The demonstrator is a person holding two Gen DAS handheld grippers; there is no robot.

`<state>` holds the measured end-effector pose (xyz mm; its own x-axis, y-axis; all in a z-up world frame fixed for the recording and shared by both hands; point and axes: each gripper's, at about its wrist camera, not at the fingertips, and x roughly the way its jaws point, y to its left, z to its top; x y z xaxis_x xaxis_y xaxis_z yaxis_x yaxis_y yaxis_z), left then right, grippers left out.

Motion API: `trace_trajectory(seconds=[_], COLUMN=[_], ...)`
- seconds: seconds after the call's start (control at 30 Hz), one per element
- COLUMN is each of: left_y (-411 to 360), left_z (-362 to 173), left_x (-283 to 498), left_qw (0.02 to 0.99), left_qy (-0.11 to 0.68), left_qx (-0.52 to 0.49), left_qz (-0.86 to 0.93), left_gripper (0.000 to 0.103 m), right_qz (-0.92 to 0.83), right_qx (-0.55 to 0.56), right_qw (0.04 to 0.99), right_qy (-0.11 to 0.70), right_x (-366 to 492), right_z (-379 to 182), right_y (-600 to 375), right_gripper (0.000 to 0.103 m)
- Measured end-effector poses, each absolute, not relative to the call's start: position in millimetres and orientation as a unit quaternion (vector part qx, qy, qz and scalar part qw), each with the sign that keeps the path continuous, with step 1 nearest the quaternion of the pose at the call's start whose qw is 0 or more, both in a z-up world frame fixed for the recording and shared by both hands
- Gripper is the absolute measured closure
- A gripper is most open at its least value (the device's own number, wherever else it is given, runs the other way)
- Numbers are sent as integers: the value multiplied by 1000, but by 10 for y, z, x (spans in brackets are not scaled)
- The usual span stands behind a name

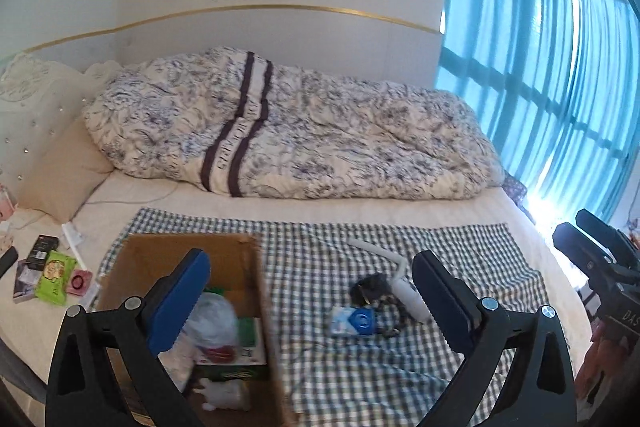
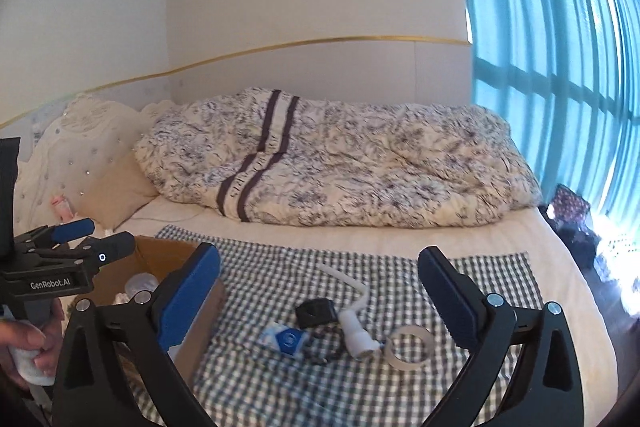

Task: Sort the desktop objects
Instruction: 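Move both open tools back over the remaining items on the checkered sheet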

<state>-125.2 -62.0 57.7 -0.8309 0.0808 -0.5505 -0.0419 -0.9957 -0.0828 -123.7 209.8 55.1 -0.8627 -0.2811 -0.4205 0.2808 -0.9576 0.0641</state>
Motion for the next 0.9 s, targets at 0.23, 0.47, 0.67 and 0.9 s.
trace_trajectory(seconds=[0.23,0.47,0.67,0.9], left_y=[-205,46,164,241], left_z=[299,-129,-504,-932], left_x=[-1382,-1480,-1573,-1694], left_qw=[42,49,46,61], left_qy=[-15,-7,4,-3], left_qx=[-314,-343,-355,-379], left_qz=[948,938,934,923], left_gripper=[0,0,0,0], right_qz=[-955,-952,-948,-946], right_qx=[265,278,284,299], right_qw=[132,109,104,92], right_qy=[0,69,96,83], right_x=[-1363,-1360,-1421,-1505], right_z=[209,-310,-661,-1029], right_y=[2443,2550,2634,2766], right_gripper=[3,3,3,3])
